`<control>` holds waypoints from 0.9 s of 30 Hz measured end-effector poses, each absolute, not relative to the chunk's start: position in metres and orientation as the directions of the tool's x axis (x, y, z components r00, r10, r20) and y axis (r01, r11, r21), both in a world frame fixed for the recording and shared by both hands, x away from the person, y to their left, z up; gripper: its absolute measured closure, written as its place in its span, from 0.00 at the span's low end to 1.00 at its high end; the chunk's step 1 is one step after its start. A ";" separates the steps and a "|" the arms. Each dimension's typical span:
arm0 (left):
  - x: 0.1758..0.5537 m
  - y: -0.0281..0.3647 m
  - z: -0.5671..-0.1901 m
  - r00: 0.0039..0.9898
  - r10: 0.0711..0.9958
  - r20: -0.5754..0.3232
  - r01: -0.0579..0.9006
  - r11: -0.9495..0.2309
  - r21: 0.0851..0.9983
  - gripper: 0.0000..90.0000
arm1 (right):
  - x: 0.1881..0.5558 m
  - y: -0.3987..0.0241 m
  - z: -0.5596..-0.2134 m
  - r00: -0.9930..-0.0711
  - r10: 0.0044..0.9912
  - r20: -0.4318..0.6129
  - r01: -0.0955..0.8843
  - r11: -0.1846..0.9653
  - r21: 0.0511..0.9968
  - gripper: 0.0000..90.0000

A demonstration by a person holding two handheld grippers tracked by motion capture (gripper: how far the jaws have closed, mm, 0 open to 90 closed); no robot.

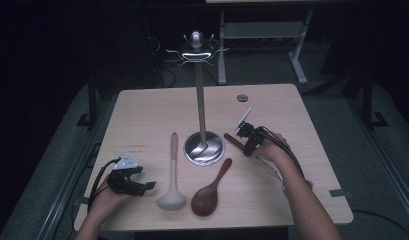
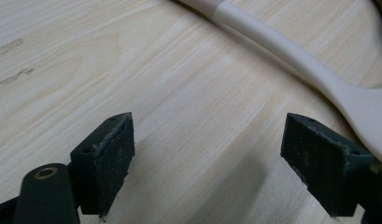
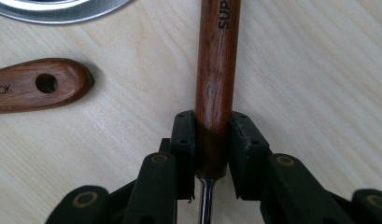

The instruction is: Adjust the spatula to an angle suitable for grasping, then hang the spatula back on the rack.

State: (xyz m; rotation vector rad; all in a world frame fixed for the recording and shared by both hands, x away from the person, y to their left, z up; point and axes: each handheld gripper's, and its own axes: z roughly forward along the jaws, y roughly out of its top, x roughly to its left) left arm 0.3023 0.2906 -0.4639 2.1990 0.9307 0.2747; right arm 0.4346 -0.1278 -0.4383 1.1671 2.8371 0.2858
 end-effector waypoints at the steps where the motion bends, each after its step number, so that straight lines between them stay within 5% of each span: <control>1: 0.302 0.291 -0.464 0.716 0.693 -0.079 0.539 -0.479 0.693 0.19 | 0.435 -0.128 -0.438 -0.711 0.703 0.015 0.691 0.696 0.194 0.82; 10: 0.304 0.290 -0.465 0.724 0.685 -0.077 0.536 -0.489 0.689 0.19 | 0.429 -0.140 -0.427 -0.686 0.727 0.020 0.703 0.656 0.275 0.82; 27: 0.305 0.290 -0.464 0.718 0.692 -0.074 0.537 -0.484 0.691 0.19 | 0.401 -0.180 -0.379 -0.660 0.748 0.072 0.644 0.515 0.566 0.82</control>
